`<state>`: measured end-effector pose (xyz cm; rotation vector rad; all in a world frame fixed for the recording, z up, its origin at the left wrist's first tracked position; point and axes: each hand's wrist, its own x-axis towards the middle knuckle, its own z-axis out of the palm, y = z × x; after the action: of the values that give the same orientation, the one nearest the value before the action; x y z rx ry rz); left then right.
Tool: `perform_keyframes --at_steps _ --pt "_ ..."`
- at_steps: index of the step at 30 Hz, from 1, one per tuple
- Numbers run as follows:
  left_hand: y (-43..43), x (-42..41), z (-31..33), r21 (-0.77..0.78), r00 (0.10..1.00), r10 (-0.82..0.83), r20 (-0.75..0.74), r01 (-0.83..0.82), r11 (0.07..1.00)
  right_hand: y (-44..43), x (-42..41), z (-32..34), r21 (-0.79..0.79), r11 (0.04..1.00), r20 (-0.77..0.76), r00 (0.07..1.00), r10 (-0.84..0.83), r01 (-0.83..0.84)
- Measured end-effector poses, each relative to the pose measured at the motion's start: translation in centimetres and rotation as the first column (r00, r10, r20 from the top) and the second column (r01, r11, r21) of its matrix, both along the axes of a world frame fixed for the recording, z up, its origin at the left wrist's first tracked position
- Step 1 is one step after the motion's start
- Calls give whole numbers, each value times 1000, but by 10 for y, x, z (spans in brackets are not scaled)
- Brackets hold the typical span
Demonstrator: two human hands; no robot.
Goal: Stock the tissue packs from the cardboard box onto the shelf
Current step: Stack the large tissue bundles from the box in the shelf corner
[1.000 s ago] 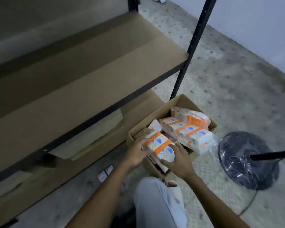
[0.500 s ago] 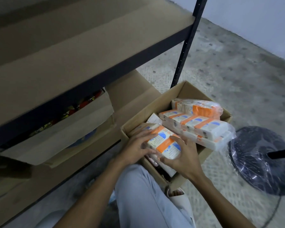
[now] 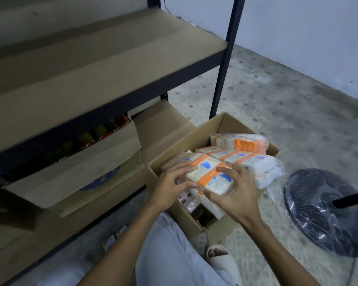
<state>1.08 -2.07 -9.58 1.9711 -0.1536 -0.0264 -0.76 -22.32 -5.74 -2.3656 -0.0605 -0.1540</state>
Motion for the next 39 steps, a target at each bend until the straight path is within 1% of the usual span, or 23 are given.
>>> perform_keyframes --at_steps 3,8,12,15,20,24,29,32,36,39 --pt "-4 -3 15 -11 999 0 48 1 1000 -9 -6 12 -13 1000 44 999 3 -2" --pt "-15 -13 46 -117 999 16 41 -11 993 -20 -13 41 -7 1000 145 989 4 -3" --pt "-22 -16 75 -164 994 31 101 -14 986 -23 -20 70 44 999 274 961 -30 19" --pt "-25 -15 104 -122 973 45 228 -18 992 -21 -25 95 71 997 373 927 -45 19" --pt "-18 -6 153 -70 905 28 424 2 998 -15 -23 134 108 994 527 847 -73 19" --pt "-3 11 191 49 828 -2 561 -31 998 -2 -7 153 175 985 596 796 -103 -4" --pt "18 29 226 79 808 10 589 -70 994 20 23 166 271 961 648 747 -147 -47" --pt "18 32 239 59 811 27 584 -76 995 21 29 180 298 952 664 731 -158 -65" --pt "14 34 255 50 748 29 663 -83 995 18 29 195 295 953 696 699 -163 -72" --pt "23 45 265 75 720 28 694 -111 991 29 41 199 331 939 691 702 -173 -94"
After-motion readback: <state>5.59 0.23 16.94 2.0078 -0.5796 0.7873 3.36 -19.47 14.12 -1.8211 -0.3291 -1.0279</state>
